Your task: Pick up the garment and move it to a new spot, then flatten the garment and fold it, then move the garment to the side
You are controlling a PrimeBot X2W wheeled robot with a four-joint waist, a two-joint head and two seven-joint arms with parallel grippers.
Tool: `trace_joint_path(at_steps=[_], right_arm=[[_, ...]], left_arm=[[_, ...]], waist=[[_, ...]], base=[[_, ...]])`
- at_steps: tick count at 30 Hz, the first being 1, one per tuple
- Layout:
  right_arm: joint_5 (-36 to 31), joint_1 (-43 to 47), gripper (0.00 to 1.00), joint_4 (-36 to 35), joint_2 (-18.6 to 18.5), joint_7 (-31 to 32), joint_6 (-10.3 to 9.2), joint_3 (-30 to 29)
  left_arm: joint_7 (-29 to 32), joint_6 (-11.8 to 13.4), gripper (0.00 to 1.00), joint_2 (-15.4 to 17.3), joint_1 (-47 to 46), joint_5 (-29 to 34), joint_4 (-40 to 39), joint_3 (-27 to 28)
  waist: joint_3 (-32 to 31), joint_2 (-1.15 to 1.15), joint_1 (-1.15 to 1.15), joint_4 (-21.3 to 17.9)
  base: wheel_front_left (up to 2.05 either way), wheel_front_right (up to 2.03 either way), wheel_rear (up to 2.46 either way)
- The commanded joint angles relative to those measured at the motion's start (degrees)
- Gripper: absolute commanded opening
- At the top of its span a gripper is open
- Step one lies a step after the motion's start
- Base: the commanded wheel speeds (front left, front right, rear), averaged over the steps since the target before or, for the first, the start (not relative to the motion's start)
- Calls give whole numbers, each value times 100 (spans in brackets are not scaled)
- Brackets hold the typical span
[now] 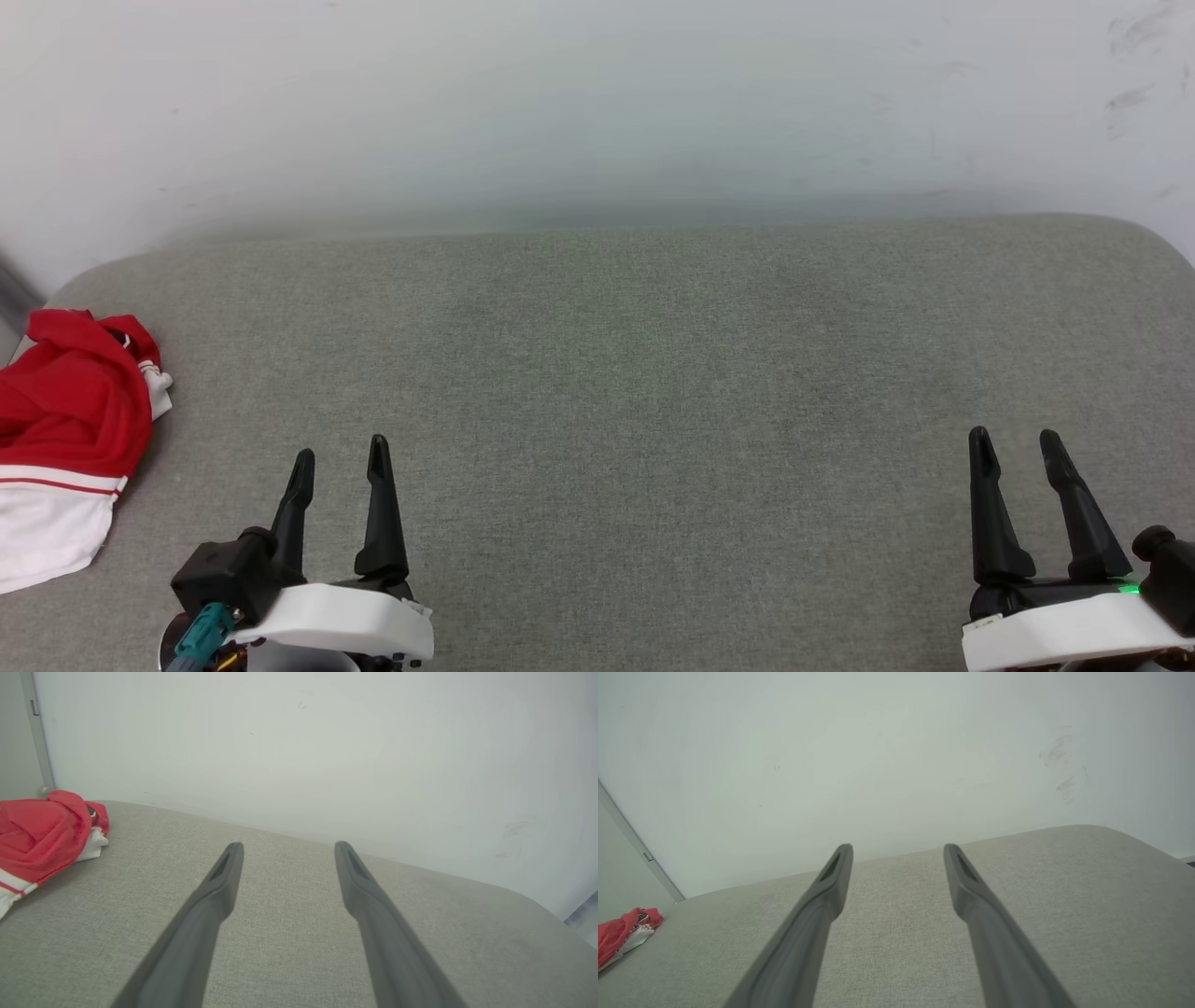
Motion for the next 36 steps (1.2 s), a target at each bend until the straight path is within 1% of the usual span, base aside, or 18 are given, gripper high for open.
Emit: trace_joint_path(at_steps=[1,12,23,36], right_arm=[[-148,42,100,-81,0,-58,12,-1],[-564,139,100,-121,1,-191,13,-53],[-951,196,100,-189,2,-313,13,9],[-1288,277,100,-201,2,-436,14,58]], left_arm=[[-54,-11,100,25,11,160,-82,-13],[-190,-86,100,20,115,688,-138,-57],[-316,-80,100,6,185,1174,-126,-73],[-436,-82,100,-7,238,1588,-122,-61]], waist=[[-2,0,0,1],[-7,0,0,-12],[6,0,0,-20],[23,0,0,-10]], base=[[0,0,0],[0,0,0],[0,0,0],[0,0,0]])
